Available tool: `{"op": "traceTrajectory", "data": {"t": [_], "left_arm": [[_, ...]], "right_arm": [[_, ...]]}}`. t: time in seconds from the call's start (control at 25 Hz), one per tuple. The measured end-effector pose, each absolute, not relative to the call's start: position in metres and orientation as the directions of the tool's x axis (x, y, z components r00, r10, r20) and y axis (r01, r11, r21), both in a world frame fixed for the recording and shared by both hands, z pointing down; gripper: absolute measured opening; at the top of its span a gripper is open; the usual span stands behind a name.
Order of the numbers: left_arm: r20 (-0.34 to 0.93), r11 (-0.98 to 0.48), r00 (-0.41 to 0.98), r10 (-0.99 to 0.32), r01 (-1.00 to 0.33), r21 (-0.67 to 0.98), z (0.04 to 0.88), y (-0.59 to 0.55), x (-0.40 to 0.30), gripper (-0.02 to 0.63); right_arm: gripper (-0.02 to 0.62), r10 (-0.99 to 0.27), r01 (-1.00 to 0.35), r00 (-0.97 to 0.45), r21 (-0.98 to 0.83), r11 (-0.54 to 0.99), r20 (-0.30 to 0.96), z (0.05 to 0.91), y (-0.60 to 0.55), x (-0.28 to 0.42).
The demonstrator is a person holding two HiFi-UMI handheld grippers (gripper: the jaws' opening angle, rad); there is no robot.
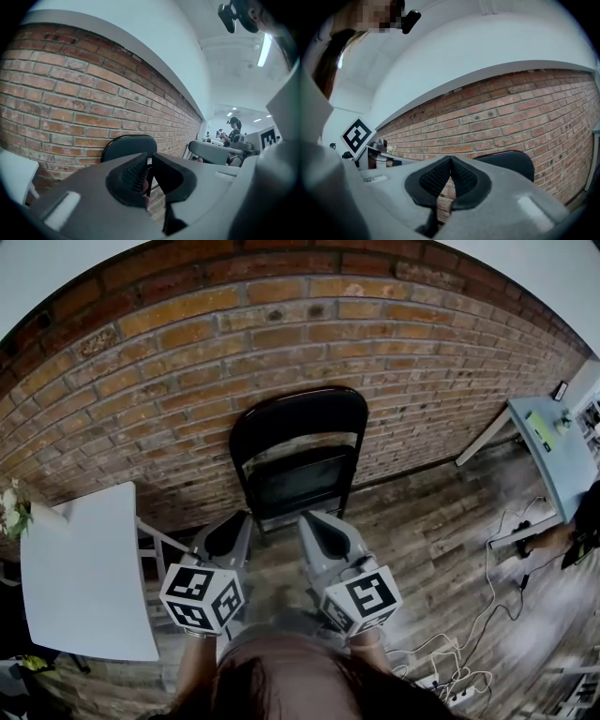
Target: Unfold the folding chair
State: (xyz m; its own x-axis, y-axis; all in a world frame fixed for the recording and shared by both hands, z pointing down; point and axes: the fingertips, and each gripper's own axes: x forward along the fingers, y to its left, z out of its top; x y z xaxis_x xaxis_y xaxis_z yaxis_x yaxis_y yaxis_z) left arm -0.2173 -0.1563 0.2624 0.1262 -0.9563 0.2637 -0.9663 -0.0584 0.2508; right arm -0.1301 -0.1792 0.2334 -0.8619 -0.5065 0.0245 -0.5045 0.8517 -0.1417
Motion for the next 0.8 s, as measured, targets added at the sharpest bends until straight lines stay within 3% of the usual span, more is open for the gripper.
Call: {"op": "traceTrajectory", "data": {"t": [0.8], "left_arm": [[0.318, -0.037, 0.106, -0.942, -0.976, 0.216, 0.278, -0.215, -0.265, 0.071]], "right_arm": [[0.006, -0.517, -0.513, -0.855, -0.201, 0.834, 0.039, 0.254, -0.248, -0.158]]}}
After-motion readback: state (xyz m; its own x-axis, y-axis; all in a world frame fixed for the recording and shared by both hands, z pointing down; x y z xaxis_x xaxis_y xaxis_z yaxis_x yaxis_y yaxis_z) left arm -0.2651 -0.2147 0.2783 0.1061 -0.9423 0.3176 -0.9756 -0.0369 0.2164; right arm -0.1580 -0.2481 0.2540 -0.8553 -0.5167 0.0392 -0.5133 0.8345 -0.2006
